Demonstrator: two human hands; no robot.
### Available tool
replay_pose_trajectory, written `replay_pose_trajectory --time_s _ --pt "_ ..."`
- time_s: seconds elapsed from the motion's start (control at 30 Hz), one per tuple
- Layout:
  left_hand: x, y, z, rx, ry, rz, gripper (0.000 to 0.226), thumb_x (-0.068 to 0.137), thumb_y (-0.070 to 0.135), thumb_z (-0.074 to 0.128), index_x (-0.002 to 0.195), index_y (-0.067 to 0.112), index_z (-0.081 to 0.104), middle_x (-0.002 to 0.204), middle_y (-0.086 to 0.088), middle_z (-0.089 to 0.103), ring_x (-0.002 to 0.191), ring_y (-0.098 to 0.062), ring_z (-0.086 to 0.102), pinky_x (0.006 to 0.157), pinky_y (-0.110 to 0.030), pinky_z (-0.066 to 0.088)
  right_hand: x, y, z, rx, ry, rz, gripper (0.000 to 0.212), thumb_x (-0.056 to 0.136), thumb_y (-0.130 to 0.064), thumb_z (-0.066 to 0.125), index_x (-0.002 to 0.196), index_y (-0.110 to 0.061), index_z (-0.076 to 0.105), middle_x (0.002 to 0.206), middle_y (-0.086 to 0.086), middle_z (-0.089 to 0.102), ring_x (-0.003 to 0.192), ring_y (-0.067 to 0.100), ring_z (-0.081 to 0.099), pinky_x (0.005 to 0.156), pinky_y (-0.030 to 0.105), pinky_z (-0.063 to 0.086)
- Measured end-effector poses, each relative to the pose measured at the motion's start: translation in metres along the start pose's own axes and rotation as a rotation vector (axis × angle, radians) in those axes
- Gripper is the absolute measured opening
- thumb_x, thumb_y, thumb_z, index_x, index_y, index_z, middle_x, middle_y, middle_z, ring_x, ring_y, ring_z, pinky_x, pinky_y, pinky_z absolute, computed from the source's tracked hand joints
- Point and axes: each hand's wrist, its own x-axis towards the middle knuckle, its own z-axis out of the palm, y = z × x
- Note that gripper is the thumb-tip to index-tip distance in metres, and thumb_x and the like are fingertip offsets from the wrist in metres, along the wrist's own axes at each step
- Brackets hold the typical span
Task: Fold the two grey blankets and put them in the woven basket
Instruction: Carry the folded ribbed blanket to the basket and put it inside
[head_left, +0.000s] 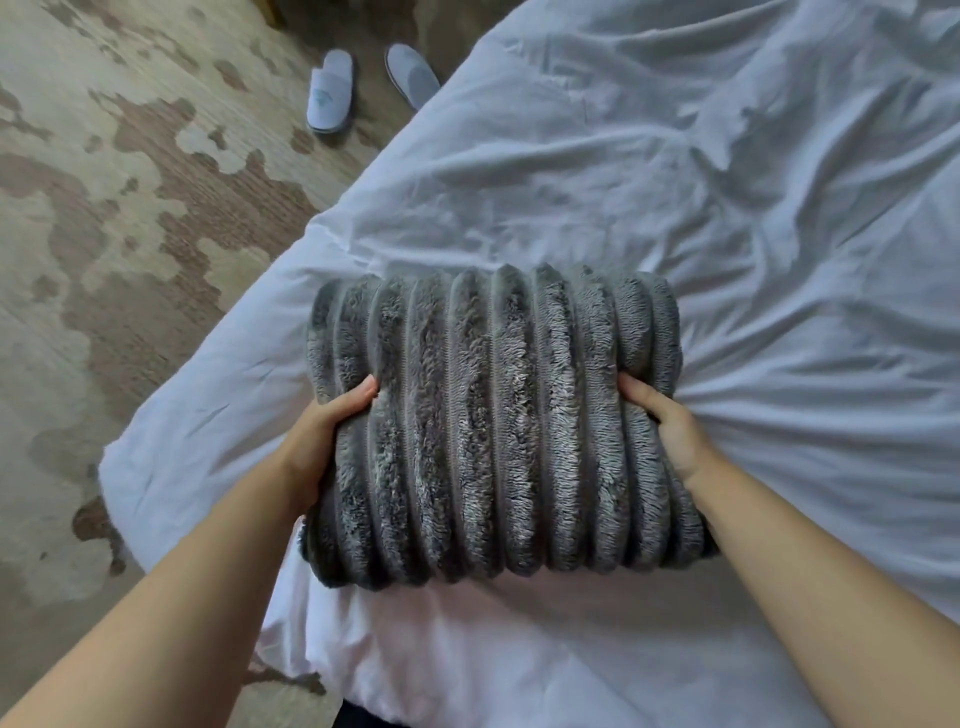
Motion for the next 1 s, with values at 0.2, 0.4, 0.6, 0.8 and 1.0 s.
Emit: replay_pose_trajectory --time_s 0.2,0.4,0.6,0.8,1.0 --pt "-0.045 0.013 0.007 -0.075 -0.080 0.032 0.038 0.073 0.035 0.064 0.108 0.022 0.073 0.107 -0.010 0.072 0.094 -0.026 0.069 0.076 -0.035 0.056 -0.053 -0.023 0.029 0.015 -0.084 -0.023 0.026 0.058 -0.028 0.070 0.073 -0.009 0.079 0.075 0.009 0.075 0.067 0.023 0.072 0.059 0.030 0.059" --pt "-0.147 0.005 0.021 -0.167 -0.123 0.127 0.039 0.072 0.039 0.065 0.102 0.018 0.075 0.100 -0.012 0.074 0.087 -0.026 0.072 0.071 -0.034 0.058 -0.153 -0.044 0.046 -0.037 -0.220 -0.166 0.030 0.050 -0.030 0.076 0.072 -0.009 0.079 0.073 0.007 0.074 0.065 0.021 0.072 0.056 0.027 0.057" --pt "-0.283 -0.006 0.017 -0.251 -0.076 0.325 0.039 0.070 0.037 0.066 0.096 0.010 0.076 0.090 -0.015 0.074 0.077 -0.028 0.072 0.064 -0.036 0.059 -0.259 -0.049 0.079 -0.122 -0.371 -0.310 0.025 0.069 -0.026 0.062 0.080 -0.012 0.080 0.079 0.008 0.075 0.070 0.023 0.073 0.060 0.028 0.058" --pt "-0.423 -0.032 -0.015 -0.303 0.062 0.509 0.038 0.064 0.037 0.071 0.088 0.008 0.078 0.085 -0.015 0.074 0.071 -0.026 0.073 0.060 -0.037 0.059 -0.324 -0.011 0.131 -0.139 -0.595 -0.314 0.032 0.070 -0.032 0.069 0.094 -0.012 0.078 0.092 0.012 0.075 0.085 0.028 0.072 0.069 0.034 0.058" --pt "-0.526 -0.081 -0.079 -0.425 0.242 0.610 0.058 0.065 0.036 0.075 0.113 0.004 0.068 0.105 -0.021 0.070 0.086 -0.033 0.071 0.070 -0.042 0.058 -0.361 0.058 0.205 -0.255 -0.760 -0.168 0.043 0.067 -0.037 0.073 0.099 -0.008 0.076 0.100 0.018 0.073 0.093 0.033 0.070 0.073 0.037 0.057"
